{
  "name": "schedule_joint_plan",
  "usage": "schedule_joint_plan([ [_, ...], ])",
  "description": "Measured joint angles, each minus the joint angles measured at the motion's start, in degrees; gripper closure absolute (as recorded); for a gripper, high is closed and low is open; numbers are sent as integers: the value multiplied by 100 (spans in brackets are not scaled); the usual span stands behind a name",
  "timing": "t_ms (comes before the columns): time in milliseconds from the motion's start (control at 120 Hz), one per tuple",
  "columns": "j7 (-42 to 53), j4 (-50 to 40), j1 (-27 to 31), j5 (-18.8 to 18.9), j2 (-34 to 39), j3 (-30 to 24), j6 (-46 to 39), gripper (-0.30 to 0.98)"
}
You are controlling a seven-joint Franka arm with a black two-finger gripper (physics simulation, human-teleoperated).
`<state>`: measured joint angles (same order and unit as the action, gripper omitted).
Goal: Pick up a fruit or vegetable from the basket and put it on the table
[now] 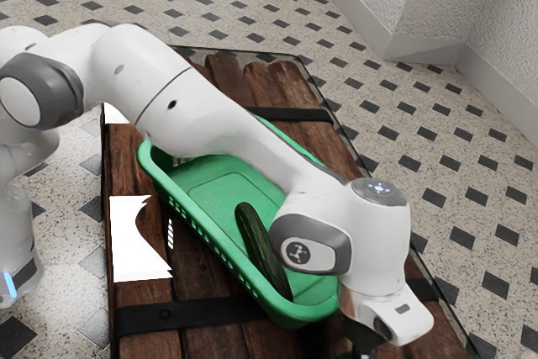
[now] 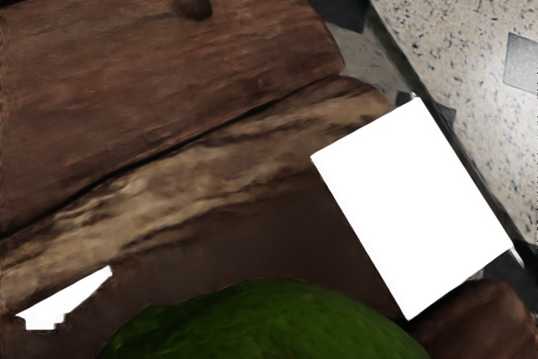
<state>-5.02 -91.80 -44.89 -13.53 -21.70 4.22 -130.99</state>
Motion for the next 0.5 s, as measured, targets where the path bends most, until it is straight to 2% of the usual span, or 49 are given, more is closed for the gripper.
schedule_joint_plan([
  [200,-69,-7,-154,-63,-7,98,-62,4],
  [350,-168,257,-343,-44,358,856,-103,1],
  [425,-747,487,-243,203,915,1240,44,1],
  [500,-1950,1084,486,518,1338,1290,1078,1],
])
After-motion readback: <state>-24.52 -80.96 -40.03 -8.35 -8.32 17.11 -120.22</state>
